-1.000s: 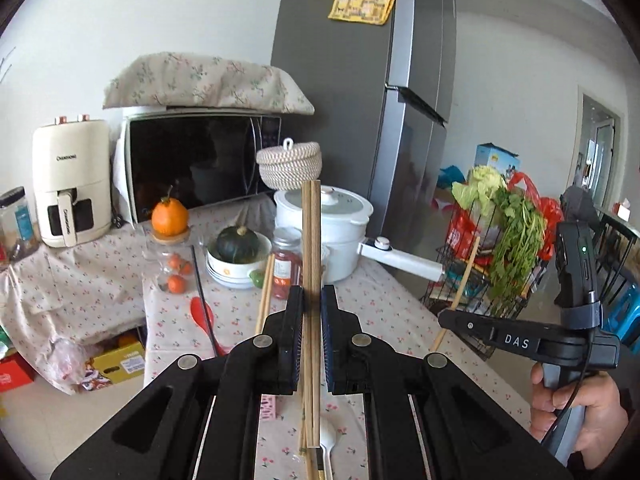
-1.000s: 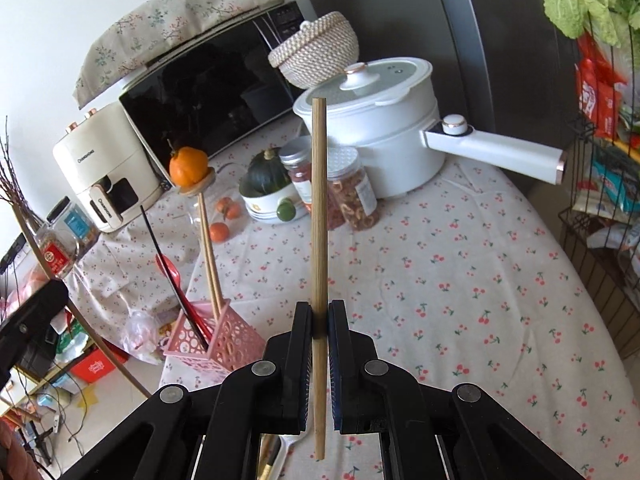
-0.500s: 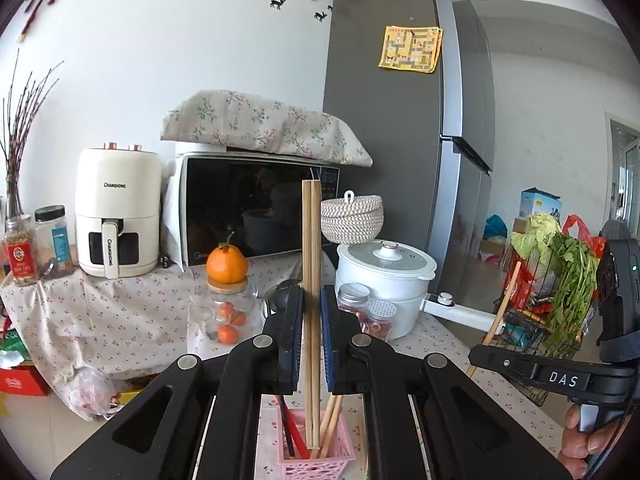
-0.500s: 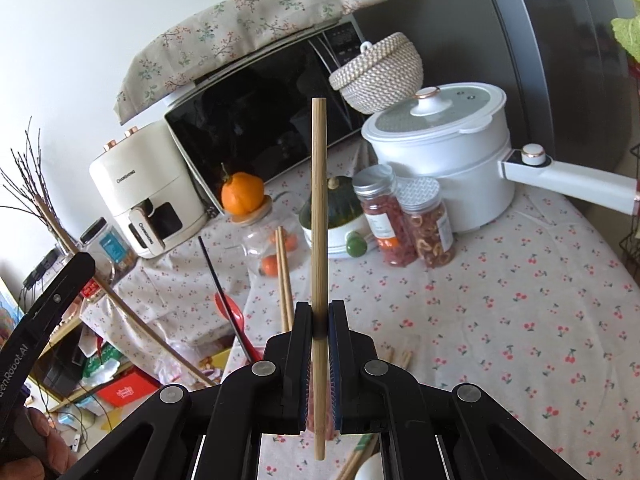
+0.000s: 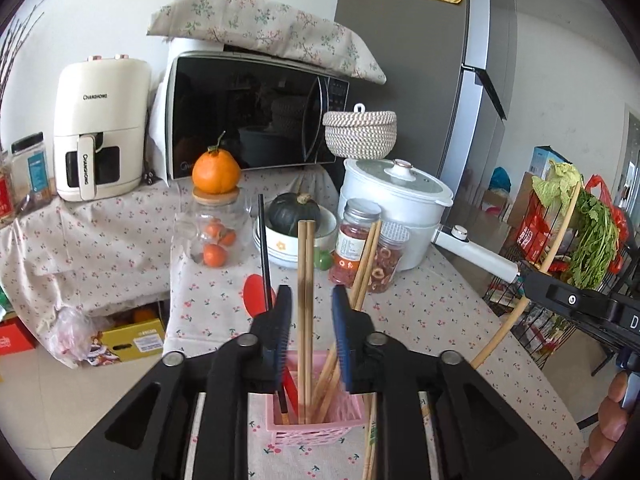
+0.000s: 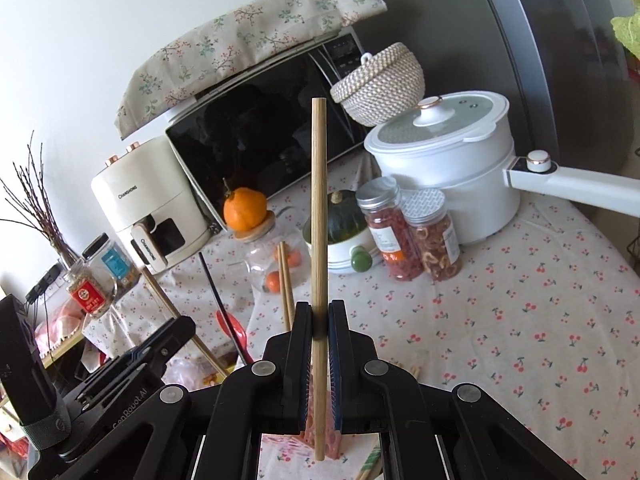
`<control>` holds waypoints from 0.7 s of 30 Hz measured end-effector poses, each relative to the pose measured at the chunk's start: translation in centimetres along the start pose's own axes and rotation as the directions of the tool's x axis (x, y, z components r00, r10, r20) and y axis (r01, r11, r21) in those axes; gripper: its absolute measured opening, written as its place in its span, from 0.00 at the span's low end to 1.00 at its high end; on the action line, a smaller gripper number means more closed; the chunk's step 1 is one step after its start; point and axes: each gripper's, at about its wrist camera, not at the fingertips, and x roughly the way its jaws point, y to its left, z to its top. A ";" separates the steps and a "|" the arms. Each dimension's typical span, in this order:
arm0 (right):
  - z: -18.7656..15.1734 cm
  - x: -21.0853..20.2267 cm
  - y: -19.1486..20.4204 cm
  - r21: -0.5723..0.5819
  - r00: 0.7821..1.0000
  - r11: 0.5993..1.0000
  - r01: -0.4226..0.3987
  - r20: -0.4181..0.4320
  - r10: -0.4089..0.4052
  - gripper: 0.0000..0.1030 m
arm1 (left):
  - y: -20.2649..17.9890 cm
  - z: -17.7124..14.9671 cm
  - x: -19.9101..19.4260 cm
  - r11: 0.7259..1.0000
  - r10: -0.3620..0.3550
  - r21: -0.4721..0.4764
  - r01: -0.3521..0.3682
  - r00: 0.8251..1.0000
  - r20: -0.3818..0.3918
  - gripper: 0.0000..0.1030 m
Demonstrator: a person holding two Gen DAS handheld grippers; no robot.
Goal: Organize utensils
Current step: 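Lift both wooden chopsticks upright and carry them above the pink basket, then lower both chopsticks into the pink basket and open both grippers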
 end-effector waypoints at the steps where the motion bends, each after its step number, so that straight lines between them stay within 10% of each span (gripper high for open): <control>1: 0.0 0.0 0.0 0.001 1.000 1.000 0.000 -0.002 0.000 0.05 | 0.0 -0.1 -0.3 1.000 -0.002 -0.009 0.002 1.000 0.003 0.51; 3: 0.0 -0.2 -0.1 0.001 1.000 1.000 0.001 0.001 -0.001 0.05 | 0.1 -0.1 -1.1 1.000 -0.002 -0.028 0.003 1.000 0.012 0.71; 13: 0.1 -1.0 0.3 0.007 0.999 1.000 -0.012 0.040 0.012 0.05 | 3.0 -2.5 -2.4 0.983 0.035 -0.168 -0.078 0.969 -0.246 0.78; 21: 0.4 0.1 2.4 -0.033 0.993 0.998 -0.059 0.101 0.062 0.05 | 4.9 -3.8 -2.7 0.977 0.034 -0.191 -0.098 0.950 -0.311 0.78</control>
